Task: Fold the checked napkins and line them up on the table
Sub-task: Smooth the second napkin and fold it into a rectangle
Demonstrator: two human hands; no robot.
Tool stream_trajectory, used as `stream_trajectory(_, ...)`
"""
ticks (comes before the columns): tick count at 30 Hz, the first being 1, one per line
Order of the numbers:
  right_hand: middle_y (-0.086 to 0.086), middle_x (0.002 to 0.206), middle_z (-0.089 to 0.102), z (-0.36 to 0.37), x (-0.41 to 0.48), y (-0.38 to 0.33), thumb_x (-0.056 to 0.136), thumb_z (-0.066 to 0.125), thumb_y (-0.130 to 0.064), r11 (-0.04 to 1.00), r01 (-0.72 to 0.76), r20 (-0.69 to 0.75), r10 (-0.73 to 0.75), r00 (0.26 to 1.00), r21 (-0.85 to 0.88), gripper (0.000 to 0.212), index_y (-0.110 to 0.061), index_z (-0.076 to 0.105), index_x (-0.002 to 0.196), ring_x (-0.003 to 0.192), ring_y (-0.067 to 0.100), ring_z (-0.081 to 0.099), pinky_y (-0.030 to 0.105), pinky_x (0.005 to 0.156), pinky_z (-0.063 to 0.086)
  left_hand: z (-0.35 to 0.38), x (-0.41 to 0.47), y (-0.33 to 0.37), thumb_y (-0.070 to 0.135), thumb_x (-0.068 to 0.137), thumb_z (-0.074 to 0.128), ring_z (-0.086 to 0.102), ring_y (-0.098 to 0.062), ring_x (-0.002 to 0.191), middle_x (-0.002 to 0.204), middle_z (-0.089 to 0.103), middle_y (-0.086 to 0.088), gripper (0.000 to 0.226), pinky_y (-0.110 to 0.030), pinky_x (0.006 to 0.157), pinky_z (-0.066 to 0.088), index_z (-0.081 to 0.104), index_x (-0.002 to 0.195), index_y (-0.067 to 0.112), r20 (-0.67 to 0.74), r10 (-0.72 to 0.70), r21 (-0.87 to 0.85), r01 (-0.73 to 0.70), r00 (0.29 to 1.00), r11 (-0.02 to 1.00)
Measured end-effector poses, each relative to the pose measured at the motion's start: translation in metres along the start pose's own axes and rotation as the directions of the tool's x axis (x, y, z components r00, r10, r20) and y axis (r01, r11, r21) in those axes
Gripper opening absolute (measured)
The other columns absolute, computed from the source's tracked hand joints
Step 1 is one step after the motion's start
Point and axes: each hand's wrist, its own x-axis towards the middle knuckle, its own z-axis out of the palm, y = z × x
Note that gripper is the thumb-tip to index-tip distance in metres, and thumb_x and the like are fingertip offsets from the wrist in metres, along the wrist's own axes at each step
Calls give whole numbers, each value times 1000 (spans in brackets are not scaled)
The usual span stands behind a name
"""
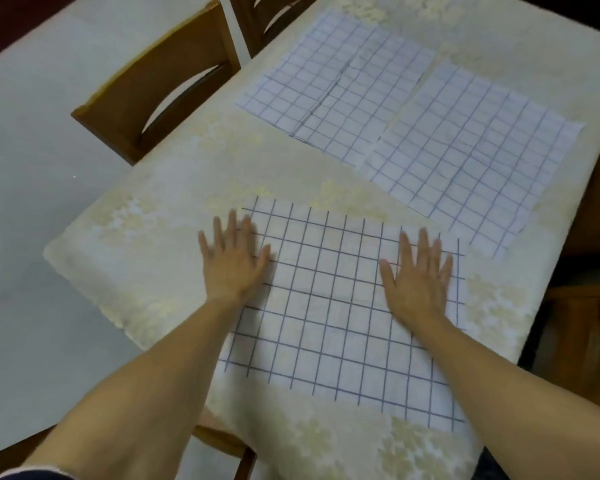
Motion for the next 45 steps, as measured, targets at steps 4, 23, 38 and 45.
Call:
stream_trajectory(4, -1, 169, -9, 9, 13, -65, 103, 3, -59, 989, 142, -17, -142, 990, 50, 66, -29, -4, 161, 156, 25, -8, 52, 125, -3, 11, 20, 84, 54, 107, 13, -12, -27, 159, 172, -13, 3, 64, -52, 126, -10, -8, 163, 30, -37, 304, -51, -306, 952, 951)
stream_trajectory(23, -1, 169, -6, 43, -95, -56, 104, 10, -59, 979, 193, 66, -188, 980, -66, 69, -24, -1, 162, 155, 25, -12, 55, 124, 4, 46, -83, 75, 59, 103, 8, -27, -20, 155, 168, -26, 13, 64, -55, 124, -15, -14, 161, 41, 113, 256, -72, -250, 960, 966)
stream_trajectory(38, 5, 169, -13, 44, -157, -45, 103, 18, -64, 992, 123, 67, -124, 990, 11, 73, -26, -6, 161, 155, 29, -13, 57, 124, 6, 39, -96, 31, 73, 98, 1, -34, -35, 151, 165, -34, 7, 72, -62, 122, -12, -25, 157, 42, 152, 267, -2, -270, 952, 963)
stream_trajectory(45, 0, 164, -29, 39, -142, 3, 96, 6, -75, 998, -62, 128, 61, 990, 3, 78, -34, -22, 156, 150, 28, -29, 56, 122, -10, 35, -70, 35, 74, 98, 3, -32, -35, 151, 166, -31, 10, 71, -62, 122, -14, -24, 157, 45, 167, 351, -2, -355, 922, 935)
